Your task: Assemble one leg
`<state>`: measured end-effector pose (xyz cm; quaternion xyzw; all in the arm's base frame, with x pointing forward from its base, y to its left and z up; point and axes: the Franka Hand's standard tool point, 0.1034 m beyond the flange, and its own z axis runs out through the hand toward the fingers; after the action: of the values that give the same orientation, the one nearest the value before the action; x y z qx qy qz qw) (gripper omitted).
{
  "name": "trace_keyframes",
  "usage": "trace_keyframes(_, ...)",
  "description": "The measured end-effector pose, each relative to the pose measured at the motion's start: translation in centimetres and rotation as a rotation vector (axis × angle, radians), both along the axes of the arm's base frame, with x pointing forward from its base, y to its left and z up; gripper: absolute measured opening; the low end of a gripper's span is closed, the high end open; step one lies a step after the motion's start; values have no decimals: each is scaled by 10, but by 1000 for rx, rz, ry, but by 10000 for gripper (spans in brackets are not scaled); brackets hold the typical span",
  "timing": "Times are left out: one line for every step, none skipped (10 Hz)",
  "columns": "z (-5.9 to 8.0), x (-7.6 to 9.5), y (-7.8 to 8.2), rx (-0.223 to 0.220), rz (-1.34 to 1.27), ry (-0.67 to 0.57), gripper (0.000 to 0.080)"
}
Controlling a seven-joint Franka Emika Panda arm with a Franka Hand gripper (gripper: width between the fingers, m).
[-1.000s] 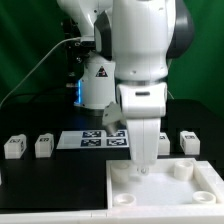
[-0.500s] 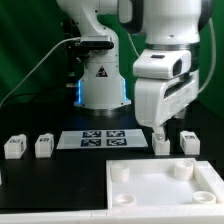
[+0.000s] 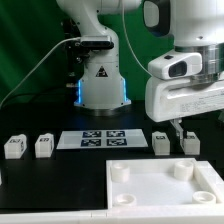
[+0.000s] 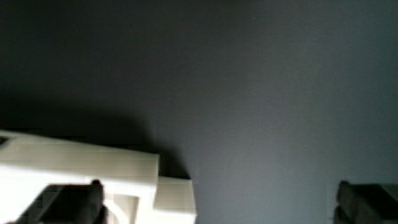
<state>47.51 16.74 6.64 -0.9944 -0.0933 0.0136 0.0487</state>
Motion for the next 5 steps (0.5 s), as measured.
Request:
trace_keyframes(0, 0, 0, 1, 23, -2, 649)
trace_keyframes(0, -2, -1, -5, 25, 24, 649)
trace_keyframes(-2, -5, 1, -10, 1, 48, 649)
trace_keyframes(-9, -24, 8, -55, -55, 224, 649)
trace_keyframes(-12, -21, 15, -55, -81, 349, 649)
